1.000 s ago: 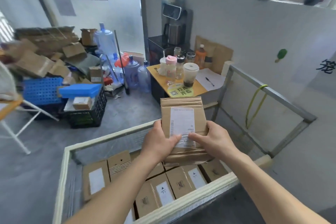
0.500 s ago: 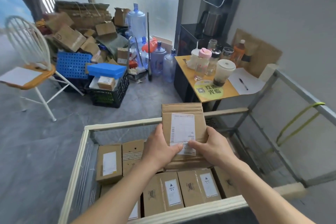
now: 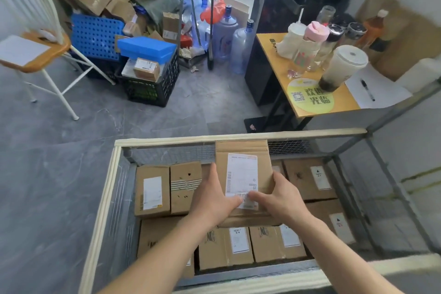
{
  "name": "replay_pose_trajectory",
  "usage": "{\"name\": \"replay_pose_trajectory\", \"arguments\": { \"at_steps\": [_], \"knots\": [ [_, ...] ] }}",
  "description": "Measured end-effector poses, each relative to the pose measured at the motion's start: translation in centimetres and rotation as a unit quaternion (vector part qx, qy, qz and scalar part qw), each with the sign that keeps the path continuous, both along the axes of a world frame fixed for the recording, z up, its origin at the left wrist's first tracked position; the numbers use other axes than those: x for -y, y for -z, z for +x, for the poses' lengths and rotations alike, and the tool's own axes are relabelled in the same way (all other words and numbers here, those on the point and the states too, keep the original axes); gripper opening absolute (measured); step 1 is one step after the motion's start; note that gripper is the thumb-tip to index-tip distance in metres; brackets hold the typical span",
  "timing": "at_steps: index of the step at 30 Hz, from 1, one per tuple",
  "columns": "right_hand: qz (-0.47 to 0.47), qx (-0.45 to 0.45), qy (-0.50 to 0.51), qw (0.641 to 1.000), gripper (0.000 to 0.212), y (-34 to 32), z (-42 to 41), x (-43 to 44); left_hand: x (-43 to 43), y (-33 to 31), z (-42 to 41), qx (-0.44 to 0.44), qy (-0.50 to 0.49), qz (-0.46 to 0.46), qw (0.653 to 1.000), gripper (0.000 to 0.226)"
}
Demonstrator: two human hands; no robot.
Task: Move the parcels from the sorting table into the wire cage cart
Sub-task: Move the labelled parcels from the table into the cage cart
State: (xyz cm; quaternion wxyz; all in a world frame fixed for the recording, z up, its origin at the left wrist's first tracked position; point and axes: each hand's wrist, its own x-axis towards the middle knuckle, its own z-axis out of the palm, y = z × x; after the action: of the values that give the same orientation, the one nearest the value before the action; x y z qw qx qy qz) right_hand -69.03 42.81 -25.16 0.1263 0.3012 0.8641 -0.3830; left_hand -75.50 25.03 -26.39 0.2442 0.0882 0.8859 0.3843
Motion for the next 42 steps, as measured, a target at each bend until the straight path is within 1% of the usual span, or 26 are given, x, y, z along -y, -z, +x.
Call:
{"name": "replay_pose_trajectory", "arguments": {
  "at_steps": [2, 6, 8, 14, 16, 21, 25, 28, 30, 33, 36, 38, 40, 42],
  "knots": [
    [-0.009, 0.022, -0.011, 1.000, 0.057, 2.3, -0.7, -0.2, -0.1, 2.1, -0.4, 0.019, -0.011, -0.014, 1.000, 0.084],
    [-0.030, 0.062, -0.035, 0.997, 0.058, 7.8, -2.1, -1.1, -0.9, 7.5, -0.7, 0.063, -0.034, -0.034, 0.997, 0.090],
    [-0.031, 0.080, -0.043, 0.995, 0.057, 10.7, -3.0, -1.7, -1.5, 10.5, -1.2, 0.078, -0.046, -0.040, 0.995, 0.089],
    [-0.025, 0.111, -0.046, 0.992, 0.052, 19.8, -5.7, -3.0, -3.0, 18.6, -3.2, 0.107, -0.068, -0.072, 0.989, 0.109],
    [-0.026, 0.111, -0.052, 0.992, 0.054, 22.6, -6.7, -3.1, -3.1, 21.2, -4.1, 0.114, -0.072, -0.081, 0.988, 0.107],
    [-0.017, 0.109, -0.064, 0.992, 0.052, 28.9, -9.2, -3.0, -3.4, 27.1, -6.7, 0.117, -0.062, -0.113, 0.985, 0.087],
    [-0.029, 0.099, -0.059, 0.993, 0.051, 33.0, -11.0, -3.0, -3.5, 31.1, -8.6, 0.112, -0.049, -0.133, 0.984, 0.092],
    [-0.050, 0.091, -0.063, 0.993, 0.050, 35.4, -12.0, -2.9, -3.5, 32.9, -9.7, 0.109, -0.048, -0.130, 0.984, 0.090],
    [-0.067, 0.108, -0.060, 0.990, 0.049, 36.6, -12.2, -2.8, -3.4, 33.7, -10.0, 0.113, -0.045, -0.124, 0.985, 0.089],
    [-0.069, 0.119, -0.055, 0.989, 0.054, 37.6, -12.2, -2.6, -3.4, 34.1, -10.2, 0.112, -0.037, -0.112, 0.987, 0.081],
    [-0.052, 0.112, -0.053, 0.991, 0.040, 37.8, -12.3, -2.7, -3.3, 34.1, -10.0, 0.105, -0.022, -0.109, 0.988, 0.072],
    [-0.044, 0.106, -0.051, 0.992, 0.036, 37.6, -12.5, -2.7, -3.1, 33.9, -9.8, 0.098, -0.012, -0.110, 0.989, 0.066],
    [-0.041, 0.100, -0.056, 0.992, 0.039, 37.0, -12.8, -2.6, -3.0, 33.5, -9.8, 0.096, -0.003, -0.108, 0.989, 0.063],
    [-0.045, 0.096, -0.056, 0.993, 0.054, 36.3, -12.9, -2.6, -2.8, 32.9, -9.7, 0.094, 0.008, -0.109, 0.990, 0.063]
  ]
}}
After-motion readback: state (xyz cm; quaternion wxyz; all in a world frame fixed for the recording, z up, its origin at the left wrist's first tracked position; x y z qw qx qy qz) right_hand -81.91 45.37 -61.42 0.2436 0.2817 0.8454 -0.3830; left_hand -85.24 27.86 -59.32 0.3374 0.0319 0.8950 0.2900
